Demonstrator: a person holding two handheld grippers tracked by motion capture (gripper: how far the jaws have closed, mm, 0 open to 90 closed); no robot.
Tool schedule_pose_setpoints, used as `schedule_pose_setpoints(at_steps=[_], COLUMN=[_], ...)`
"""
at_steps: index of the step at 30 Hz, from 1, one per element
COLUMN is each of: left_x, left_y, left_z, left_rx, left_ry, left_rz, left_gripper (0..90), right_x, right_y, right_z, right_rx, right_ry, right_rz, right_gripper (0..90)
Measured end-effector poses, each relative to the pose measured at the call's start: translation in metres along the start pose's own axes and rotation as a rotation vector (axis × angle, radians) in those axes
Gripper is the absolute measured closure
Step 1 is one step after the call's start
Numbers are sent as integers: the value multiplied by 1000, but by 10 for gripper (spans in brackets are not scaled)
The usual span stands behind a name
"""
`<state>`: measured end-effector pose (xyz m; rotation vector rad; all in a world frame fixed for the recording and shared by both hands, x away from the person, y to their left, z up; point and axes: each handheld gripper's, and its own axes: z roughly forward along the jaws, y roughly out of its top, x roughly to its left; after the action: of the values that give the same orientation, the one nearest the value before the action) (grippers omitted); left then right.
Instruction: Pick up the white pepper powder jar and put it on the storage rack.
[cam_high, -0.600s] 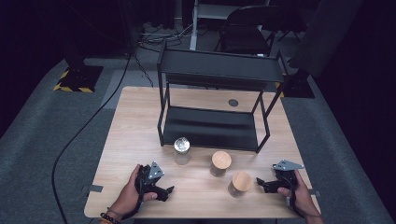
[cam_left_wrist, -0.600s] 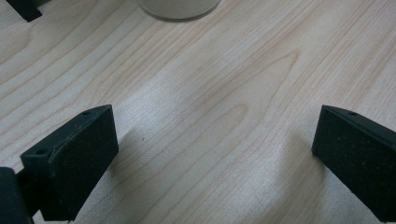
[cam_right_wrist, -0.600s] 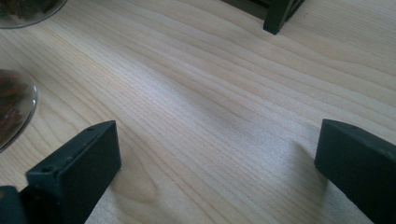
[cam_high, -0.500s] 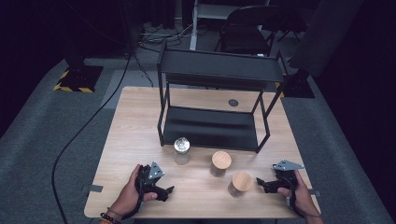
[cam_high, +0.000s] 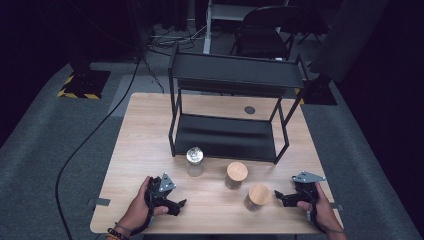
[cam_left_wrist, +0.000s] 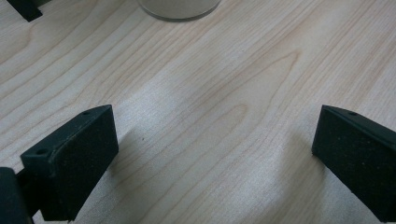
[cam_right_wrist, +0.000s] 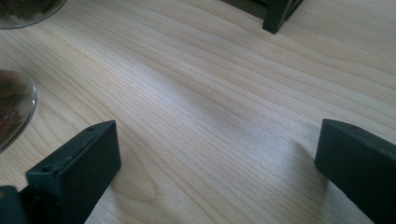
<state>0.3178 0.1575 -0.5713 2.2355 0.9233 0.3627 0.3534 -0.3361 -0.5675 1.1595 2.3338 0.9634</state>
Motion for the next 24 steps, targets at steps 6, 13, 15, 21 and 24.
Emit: schedule_pose_setpoints(at_steps=[6,13,15,21,24], left_x=[0,0,0,0,0], left_y=[2,6,7,11,13], left_z=[0,0,0,1,1], left_rx=[17,48,53,87,98], left_ry=[0,4,4,6,9], left_rz=[-2,0,-4,-6,-5], left_gripper=[0,0,0,0,0], right_x=[0,0,0,0,0], right_y=[0,0,0,0,0], right_z=[0,0,0,0,0], right_rx=[0,0,0,1,1], right_ry=[0,-1,-1,-4,-3], right_rz=[0,2,2,4,5], right_gripper=[1,1,1,1,1])
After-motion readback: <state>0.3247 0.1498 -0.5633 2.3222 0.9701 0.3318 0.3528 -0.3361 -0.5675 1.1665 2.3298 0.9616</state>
